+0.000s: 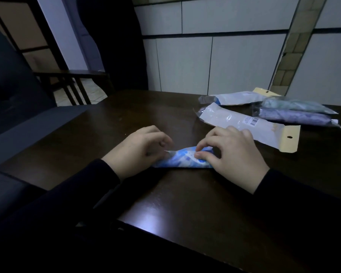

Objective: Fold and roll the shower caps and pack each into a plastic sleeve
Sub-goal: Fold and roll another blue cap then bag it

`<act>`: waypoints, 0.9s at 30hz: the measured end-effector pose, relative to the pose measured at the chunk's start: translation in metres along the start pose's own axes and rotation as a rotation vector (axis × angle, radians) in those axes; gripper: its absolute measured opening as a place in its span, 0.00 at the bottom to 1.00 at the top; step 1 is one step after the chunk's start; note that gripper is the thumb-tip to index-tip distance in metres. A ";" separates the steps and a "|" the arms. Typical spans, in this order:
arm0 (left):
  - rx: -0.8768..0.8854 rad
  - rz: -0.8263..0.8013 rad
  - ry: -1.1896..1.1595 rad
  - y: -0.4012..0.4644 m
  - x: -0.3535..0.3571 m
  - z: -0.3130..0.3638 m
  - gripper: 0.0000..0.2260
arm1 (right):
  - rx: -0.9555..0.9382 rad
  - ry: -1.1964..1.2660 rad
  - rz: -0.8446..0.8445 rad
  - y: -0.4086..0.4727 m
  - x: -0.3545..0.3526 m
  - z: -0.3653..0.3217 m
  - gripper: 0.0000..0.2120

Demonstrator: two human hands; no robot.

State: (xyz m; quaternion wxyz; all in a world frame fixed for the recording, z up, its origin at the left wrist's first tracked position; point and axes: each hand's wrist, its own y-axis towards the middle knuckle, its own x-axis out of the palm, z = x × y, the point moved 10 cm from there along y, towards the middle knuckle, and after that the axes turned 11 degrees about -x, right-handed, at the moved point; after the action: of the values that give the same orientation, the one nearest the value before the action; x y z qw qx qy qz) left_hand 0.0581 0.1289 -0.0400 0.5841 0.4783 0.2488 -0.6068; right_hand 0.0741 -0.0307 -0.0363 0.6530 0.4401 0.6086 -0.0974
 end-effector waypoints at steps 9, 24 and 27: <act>0.053 -0.074 0.103 -0.004 0.013 0.001 0.25 | -0.134 -0.021 -0.154 -0.004 0.007 -0.002 0.23; -0.038 -0.262 -0.053 -0.009 0.016 0.001 0.17 | -0.041 0.222 -0.273 -0.013 0.009 0.004 0.14; -0.098 -0.258 -0.009 -0.001 0.018 -0.001 0.07 | 0.095 0.297 -0.242 -0.009 0.014 0.018 0.11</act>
State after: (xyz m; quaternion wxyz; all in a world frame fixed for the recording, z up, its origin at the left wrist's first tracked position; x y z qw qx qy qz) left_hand 0.0598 0.1211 -0.0567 0.5250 0.4106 0.3349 -0.6660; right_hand 0.0839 -0.0428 -0.0555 0.5180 0.4034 0.7416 -0.1377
